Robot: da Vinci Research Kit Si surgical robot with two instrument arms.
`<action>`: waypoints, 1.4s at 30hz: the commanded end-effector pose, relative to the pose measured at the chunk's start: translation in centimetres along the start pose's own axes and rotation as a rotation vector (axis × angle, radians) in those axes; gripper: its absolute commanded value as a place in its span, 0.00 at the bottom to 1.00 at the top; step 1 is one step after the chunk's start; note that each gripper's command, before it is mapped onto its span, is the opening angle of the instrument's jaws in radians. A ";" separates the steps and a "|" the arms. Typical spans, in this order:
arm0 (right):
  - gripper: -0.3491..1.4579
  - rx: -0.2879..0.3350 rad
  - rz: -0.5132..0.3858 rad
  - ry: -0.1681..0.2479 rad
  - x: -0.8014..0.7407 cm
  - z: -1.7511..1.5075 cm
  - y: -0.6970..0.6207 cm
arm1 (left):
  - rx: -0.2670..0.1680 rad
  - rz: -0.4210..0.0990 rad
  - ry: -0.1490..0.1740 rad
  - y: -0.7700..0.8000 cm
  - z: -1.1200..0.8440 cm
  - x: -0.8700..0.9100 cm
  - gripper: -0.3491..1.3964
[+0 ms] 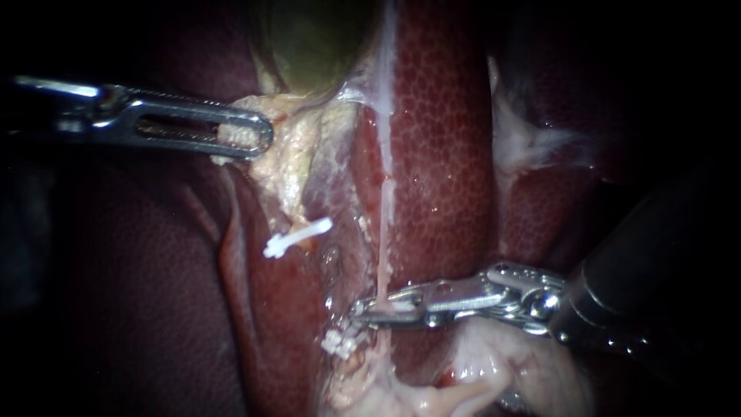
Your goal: Going back first clip right tube
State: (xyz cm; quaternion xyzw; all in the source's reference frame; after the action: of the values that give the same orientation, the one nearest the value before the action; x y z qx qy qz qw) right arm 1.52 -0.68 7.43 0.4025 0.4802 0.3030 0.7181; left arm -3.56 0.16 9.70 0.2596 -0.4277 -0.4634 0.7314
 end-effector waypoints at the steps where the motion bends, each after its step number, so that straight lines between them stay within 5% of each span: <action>1: 0.00 0.000 0.000 0.000 0.00 0.00 0.01 | 0.000 0.000 0.000 0.00 0.00 0.00 0.00; 8: 0.02 0.007 -0.001 0.003 -0.01 0.02 -0.02 | 0.000 0.000 0.000 0.00 0.00 0.00 0.00; 12: 0.42 0.024 -0.056 0.028 0.04 0.05 -0.06 | 0.000 0.000 0.000 0.00 0.00 0.00 0.00; 15: 0.49 0.031 -0.132 0.033 0.06 0.05 -0.08 | 0.000 0.000 0.000 0.00 0.00 0.00 0.00; 27: 0.52 0.002 -0.370 0.061 0.20 -0.27 -0.09 | 0.000 0.000 0.000 0.00 0.00 0.00 0.00; 42: 0.52 0.004 -0.515 0.109 0.98 -1.24 -0.57 | -0.001 0.000 -0.001 0.00 0.02 0.00 0.00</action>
State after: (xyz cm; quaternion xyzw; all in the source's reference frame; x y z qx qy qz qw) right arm 0.71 0.24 6.18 0.2502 0.6080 0.1294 0.7423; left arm -3.58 0.16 9.70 0.2590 -0.4280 -0.4633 0.7315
